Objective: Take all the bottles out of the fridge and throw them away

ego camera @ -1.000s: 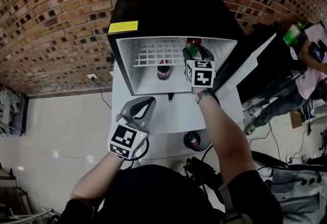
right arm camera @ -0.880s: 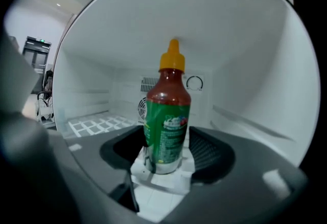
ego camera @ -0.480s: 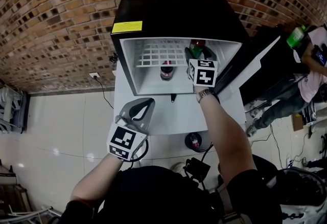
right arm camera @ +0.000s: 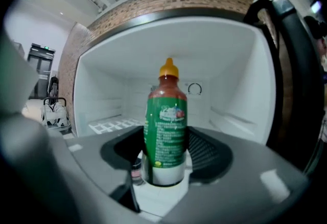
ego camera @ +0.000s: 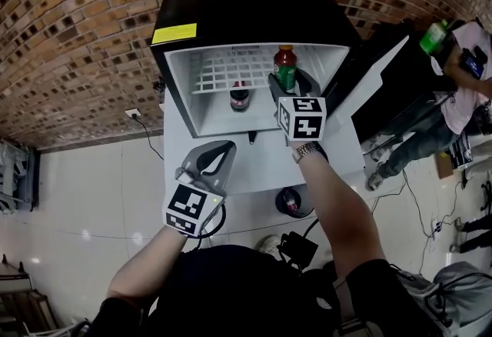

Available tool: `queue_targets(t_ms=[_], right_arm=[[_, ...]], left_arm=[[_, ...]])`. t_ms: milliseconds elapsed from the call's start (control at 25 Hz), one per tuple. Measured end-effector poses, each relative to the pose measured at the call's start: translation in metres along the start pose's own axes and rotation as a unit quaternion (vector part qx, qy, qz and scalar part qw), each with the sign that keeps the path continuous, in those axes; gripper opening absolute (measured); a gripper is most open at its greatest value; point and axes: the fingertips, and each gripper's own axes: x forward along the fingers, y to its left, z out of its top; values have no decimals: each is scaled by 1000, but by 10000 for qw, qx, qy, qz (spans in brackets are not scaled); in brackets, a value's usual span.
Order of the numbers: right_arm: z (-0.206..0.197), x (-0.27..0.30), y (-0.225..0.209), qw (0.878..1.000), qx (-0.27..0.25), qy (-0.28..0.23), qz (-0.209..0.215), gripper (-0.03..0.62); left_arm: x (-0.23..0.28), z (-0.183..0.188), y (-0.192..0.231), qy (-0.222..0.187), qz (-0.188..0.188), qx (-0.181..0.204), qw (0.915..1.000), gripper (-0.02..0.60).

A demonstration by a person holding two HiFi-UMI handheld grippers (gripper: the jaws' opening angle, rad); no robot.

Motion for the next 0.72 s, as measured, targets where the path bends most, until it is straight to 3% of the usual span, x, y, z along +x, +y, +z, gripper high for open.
queue_targets(t_ms=[240, 720], right_arm=[[-7, -33, 8, 9999, -98, -46, 100, 267], [-48, -124, -4, 9999, 21, 2, -115, 267]], left_arm=[[8, 2, -23, 1, -323, 38, 9995, 3], [27, -7, -81, 117, -1032, 85, 9946, 3]])
